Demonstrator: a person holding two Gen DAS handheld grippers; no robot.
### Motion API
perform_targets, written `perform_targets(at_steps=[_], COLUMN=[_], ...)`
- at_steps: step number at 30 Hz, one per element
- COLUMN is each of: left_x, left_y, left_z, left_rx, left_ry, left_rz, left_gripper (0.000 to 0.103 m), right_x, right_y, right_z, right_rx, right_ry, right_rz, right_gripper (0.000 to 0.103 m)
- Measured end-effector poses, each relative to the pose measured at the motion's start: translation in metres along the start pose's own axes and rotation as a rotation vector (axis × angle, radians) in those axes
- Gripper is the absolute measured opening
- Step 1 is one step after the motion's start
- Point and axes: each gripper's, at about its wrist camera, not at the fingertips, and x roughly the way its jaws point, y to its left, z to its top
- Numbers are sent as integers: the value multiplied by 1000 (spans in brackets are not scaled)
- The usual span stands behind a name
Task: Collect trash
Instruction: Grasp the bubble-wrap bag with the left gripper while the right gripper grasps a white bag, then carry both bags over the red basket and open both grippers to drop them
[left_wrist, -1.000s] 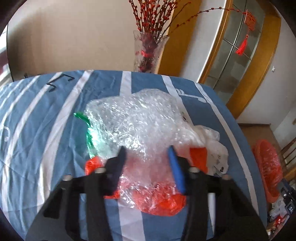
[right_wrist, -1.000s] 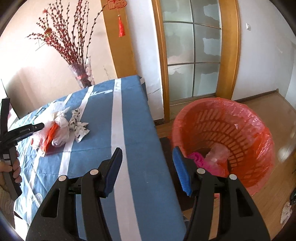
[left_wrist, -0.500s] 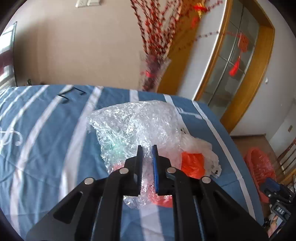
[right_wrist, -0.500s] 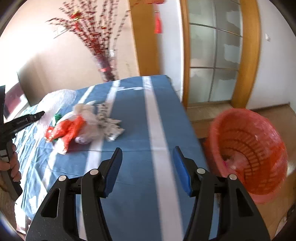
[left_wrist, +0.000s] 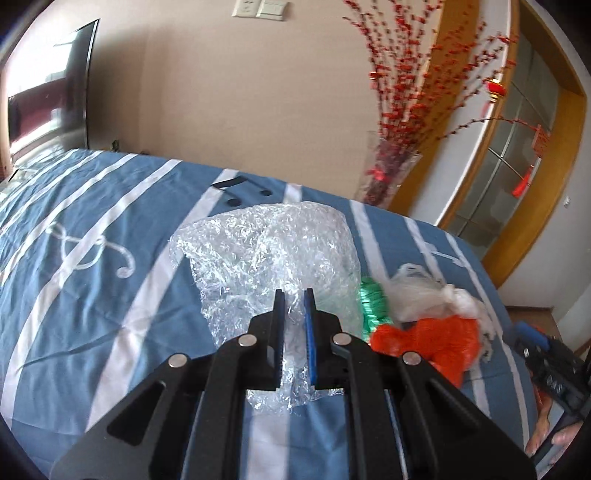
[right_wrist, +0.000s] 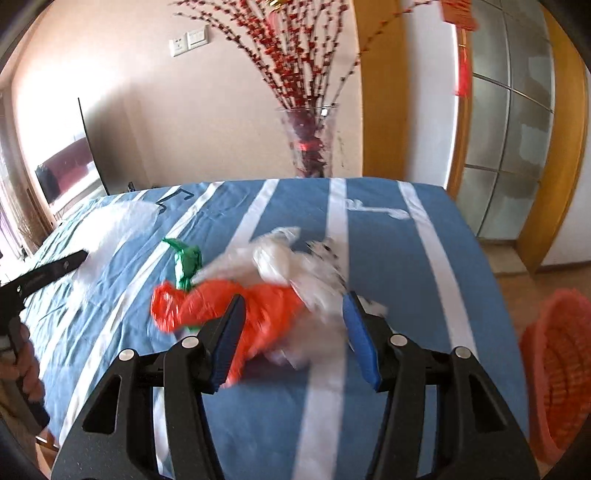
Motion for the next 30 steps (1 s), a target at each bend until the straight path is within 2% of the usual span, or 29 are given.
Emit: perform_targets(at_steps=[6, 11, 13, 14, 17, 22, 30], left_x=[4, 10, 12, 12, 15, 12, 2], left_y=[19, 21, 20, 19, 16, 5, -36], left_z=[-2, -2, -2, -2, -4, -4, -3], left_rx=[-26, -31, -30, -28, -24, -12, 36], left_ry=[7, 15, 18, 19, 25, 22, 8], left_rz=[16, 10, 6, 5, -2, -26, -91], left_gripper=[11, 11, 11, 11, 11, 11, 11], right_x=[33, 62, 69, 69, 58, 20, -35], right_y=[14, 20, 20, 18, 8, -21, -56], right_z=[19, 19, 12, 10, 8, 13, 5], right_rx=[-16, -61, -90, -98, -60, 36, 82], right_ry=[16, 85, 126, 131, 109, 41, -29], right_rz=[-8, -46, -64, -72, -62, -35, -77], right_gripper=[54, 53, 35, 22, 18, 18, 18])
